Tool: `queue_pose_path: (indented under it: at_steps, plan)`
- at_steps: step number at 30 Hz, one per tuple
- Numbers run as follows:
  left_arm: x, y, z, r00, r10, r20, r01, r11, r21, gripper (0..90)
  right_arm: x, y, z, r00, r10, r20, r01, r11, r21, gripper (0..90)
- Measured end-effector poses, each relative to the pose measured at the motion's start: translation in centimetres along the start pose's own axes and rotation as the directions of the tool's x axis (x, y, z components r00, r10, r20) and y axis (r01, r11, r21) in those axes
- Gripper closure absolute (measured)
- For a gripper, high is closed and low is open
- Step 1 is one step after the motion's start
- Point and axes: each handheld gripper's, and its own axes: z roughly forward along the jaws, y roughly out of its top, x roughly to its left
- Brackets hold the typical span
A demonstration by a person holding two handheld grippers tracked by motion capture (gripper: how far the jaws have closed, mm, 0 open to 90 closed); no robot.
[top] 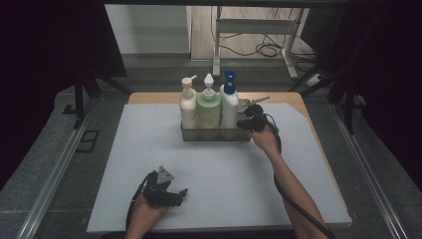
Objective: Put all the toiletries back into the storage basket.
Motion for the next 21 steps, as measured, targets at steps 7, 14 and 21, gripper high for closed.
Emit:
queue_pose_path:
  at_steps: [7,14,21]
  plan:
    - [0.0,0.0,0.0,1.0,0.0,0.0,0.0,1.0,0.0,12.1,0.24,0.01,-0.02,0.9999,-0.013,-0.01,0.013,1.0,0.005,88.6]
    - [0.0,0.01,0.0,1.0,0.0,0.0,0.0,1.0,0.001,12.1,0.5,0.0,-0.12,0.9996,-0.025,-0.011,0.025,1.0,0.008,89.0]
    - [0.01,0.0,0.01,1.0,0.0,0.0,0.0,1.0,0.0,12.1,0.67,-0.03,-0.28,0.9993,-0.031,-0.022,0.031,0.999,0.01,89.1]
